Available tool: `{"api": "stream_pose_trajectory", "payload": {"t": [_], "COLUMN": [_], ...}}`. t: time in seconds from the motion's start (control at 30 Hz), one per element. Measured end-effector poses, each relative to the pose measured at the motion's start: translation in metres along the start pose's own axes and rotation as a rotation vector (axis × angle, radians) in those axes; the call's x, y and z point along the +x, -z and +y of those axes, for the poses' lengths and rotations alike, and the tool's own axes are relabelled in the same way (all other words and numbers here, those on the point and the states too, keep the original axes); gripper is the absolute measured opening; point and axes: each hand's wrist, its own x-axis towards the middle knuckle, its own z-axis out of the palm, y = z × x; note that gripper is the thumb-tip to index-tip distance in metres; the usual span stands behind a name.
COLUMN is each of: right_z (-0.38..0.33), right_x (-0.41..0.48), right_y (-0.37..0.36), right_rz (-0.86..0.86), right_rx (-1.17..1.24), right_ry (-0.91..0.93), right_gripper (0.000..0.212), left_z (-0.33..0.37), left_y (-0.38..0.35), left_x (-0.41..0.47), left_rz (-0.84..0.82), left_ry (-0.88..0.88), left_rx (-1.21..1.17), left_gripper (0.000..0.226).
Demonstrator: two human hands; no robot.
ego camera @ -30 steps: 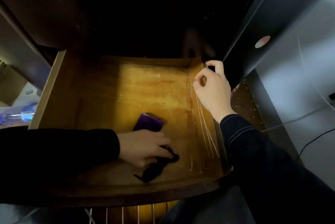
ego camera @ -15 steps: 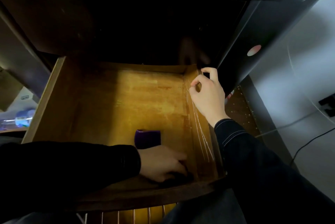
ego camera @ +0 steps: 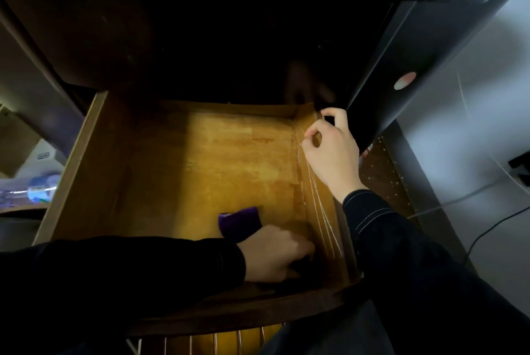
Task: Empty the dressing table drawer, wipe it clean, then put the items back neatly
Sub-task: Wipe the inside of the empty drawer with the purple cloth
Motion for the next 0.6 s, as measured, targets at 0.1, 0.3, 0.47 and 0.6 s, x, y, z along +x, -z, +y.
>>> {"api": "stream_pose_trajectory", "payload": {"t": [0.1, 0.3, 0.47, 0.6], "right_z": [0.0, 0.002, 0.003, 0.005], "right_x": [0.0, 0.0, 0.0, 0.0], "right_y": [0.0, 0.0, 0.0, -0.002], "right_rz": [-0.004, 0.005, 0.008, 0.03], "right_rx": [0.005, 0.02, 0.02, 0.052], "right_ry": [-0.002, -0.014, -0.01, -0.011], "right_gripper": [0.005, 0.004, 0.005, 0.006], "left_z": [0.0, -0.066, -0.133, -0.14], "left_y": [-0.004, 0.02, 0.065, 0.059], "left_x": [0.006, 0.034, 0.067, 0.025], "left_rz": [0.031, 0.288, 0.353, 0.208], "left_ry": [0.013, 0.322, 0.675, 0.353], "left_rx": [0.056, 0.164, 0.342, 0.446], "left_gripper": [0.029, 0.032, 0.049, 0.064]}}
